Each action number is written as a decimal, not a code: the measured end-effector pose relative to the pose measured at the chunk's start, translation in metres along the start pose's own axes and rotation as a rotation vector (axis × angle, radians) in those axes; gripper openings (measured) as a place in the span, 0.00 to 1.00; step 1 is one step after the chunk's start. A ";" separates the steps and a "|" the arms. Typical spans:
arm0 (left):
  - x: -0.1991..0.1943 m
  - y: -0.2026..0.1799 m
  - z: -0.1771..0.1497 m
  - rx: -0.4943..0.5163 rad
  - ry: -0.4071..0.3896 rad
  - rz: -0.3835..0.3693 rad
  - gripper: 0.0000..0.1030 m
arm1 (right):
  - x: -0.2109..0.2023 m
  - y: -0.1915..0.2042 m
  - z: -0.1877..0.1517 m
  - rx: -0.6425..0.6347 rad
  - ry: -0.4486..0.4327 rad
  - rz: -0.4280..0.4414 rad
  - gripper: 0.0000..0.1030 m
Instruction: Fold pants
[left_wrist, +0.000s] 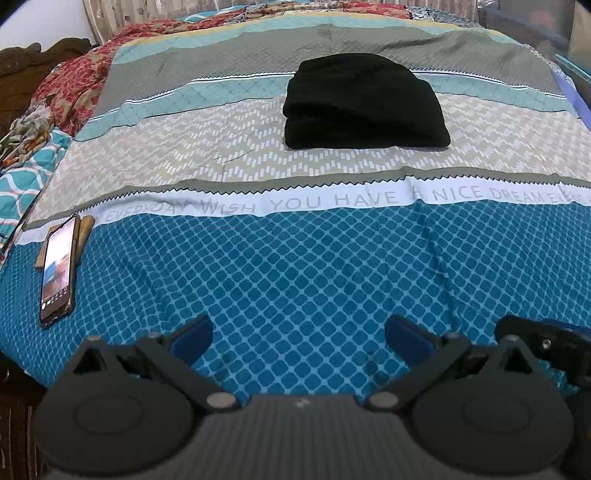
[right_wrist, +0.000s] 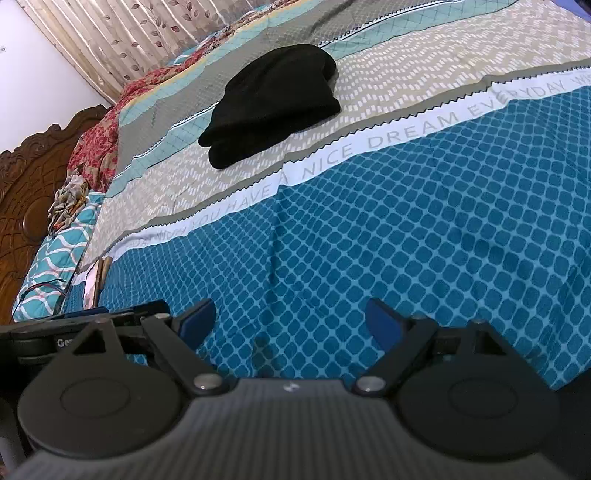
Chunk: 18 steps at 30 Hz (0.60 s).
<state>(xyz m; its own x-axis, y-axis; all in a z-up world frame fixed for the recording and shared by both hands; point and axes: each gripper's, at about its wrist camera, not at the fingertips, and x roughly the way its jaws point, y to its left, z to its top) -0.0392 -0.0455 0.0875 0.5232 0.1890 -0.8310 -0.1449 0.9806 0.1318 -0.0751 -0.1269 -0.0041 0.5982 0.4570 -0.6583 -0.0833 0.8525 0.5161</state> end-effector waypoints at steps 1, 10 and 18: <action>0.001 0.000 0.000 -0.003 0.003 0.001 1.00 | 0.000 0.000 0.001 0.001 0.002 0.000 0.87; 0.003 0.003 -0.001 -0.022 0.025 -0.003 1.00 | 0.002 -0.003 0.001 0.004 0.010 0.001 0.87; -0.001 -0.001 0.000 -0.004 0.010 -0.055 1.00 | 0.001 -0.004 0.001 0.005 0.007 -0.002 0.87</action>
